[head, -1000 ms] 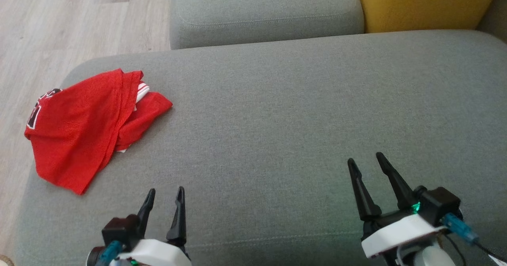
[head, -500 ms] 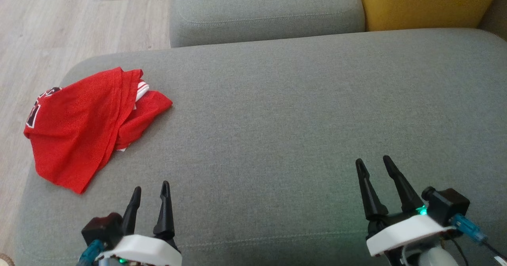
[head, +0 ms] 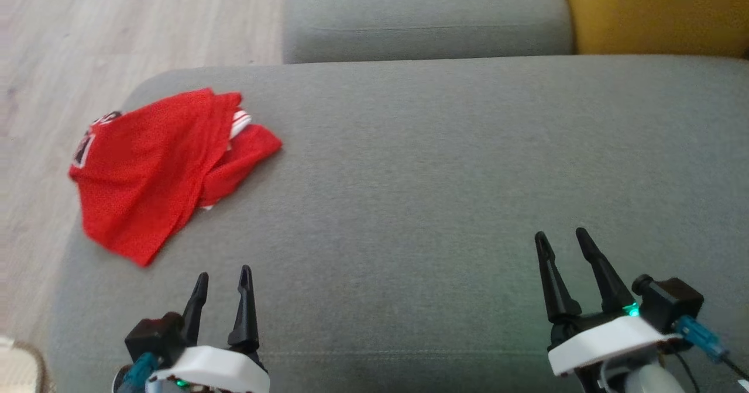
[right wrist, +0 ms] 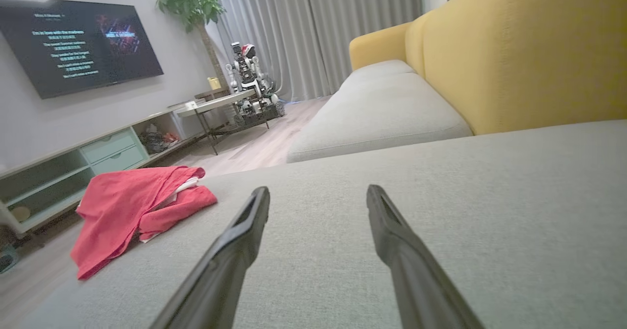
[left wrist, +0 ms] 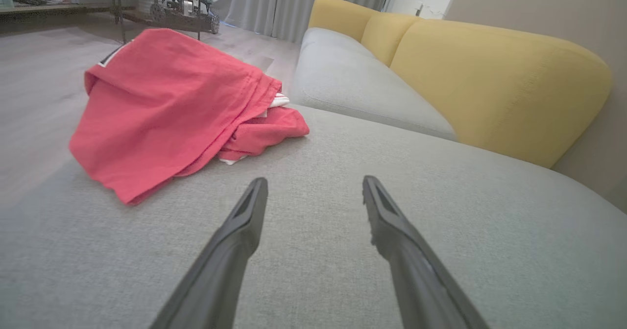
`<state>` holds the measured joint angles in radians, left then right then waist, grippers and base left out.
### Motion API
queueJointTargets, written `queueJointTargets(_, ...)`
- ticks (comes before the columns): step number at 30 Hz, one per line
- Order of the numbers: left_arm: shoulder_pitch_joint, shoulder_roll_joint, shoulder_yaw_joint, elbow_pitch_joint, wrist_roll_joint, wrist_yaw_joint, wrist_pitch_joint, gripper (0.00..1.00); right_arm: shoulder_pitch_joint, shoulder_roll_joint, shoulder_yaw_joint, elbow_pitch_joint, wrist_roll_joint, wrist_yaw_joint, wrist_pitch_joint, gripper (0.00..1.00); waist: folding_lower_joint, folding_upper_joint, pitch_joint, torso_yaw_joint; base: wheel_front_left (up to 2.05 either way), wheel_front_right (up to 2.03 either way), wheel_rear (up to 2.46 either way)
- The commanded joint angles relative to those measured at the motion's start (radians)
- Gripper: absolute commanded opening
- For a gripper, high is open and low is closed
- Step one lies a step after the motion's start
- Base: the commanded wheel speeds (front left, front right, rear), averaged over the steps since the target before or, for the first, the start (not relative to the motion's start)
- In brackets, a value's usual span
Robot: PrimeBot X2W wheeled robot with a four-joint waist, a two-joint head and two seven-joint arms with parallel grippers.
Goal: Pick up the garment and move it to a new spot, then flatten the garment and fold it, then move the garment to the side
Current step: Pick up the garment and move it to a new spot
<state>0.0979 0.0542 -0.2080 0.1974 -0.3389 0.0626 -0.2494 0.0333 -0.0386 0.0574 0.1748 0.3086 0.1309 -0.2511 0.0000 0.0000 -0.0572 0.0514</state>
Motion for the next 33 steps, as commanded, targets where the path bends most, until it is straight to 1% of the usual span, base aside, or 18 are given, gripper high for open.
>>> queueJointTargets(1,-0.043,-0.004,0.039,-0.032,0.016,-0.002,-0.012,1.00,-0.026,-0.012,0.028,-0.037,0.007,0.000,-0.011,1.00,0.0000,0.0000,0.000,0.052,0.00,0.00,0.00)
queueJointTargets(4,-0.038,-0.004,0.044,-0.034,0.028,-0.002,-0.012,1.00,-0.020,-0.012,0.042,-0.037,0.010,0.000,-0.011,1.00,0.0000,0.0000,-0.002,0.103,0.00,0.00,0.00)
queueJointTargets(5,-0.038,-0.004,0.044,-0.034,0.028,-0.002,-0.012,1.00,-0.020,-0.012,0.042,-0.037,0.010,0.000,-0.011,1.00,0.0000,0.0000,-0.002,0.103,0.00,0.00,0.00)
queueJointTargets(16,-0.020,-0.004,0.055,-0.047,0.050,-0.008,-0.012,1.00,0.000,-0.012,0.082,-0.039,0.012,0.000,-0.011,1.00,0.0000,0.0000,-0.023,0.300,0.00,0.00,0.00)
queueJointTargets(20,-0.006,-0.004,0.060,-0.054,0.063,-0.011,-0.012,1.00,0.007,-0.012,0.095,-0.036,0.013,0.000,-0.011,1.00,0.0000,0.0000,-0.033,0.349,0.00,0.00,0.00)
queueJointTargets(23,0.002,-0.004,0.066,-0.055,0.071,-0.017,-0.012,1.00,0.012,-0.012,0.100,-0.035,0.014,0.000,-0.011,1.00,0.0000,0.0000,-0.036,0.372,0.00,0.00,0.00)
queueJointTargets(26,0.007,-0.004,0.074,-0.058,0.074,-0.019,-0.012,1.00,0.017,-0.012,0.100,-0.034,0.015,0.000,-0.011,1.00,0.0000,0.0000,-0.037,0.380,0.00,0.00,0.00)
queueJointTargets(33,0.008,-0.004,0.081,-0.063,0.069,-0.021,-0.012,1.00,0.018,-0.012,0.102,-0.032,0.011,0.000,-0.011,1.00,0.0000,0.0000,-0.033,0.369,0.00,0.00,0.00)
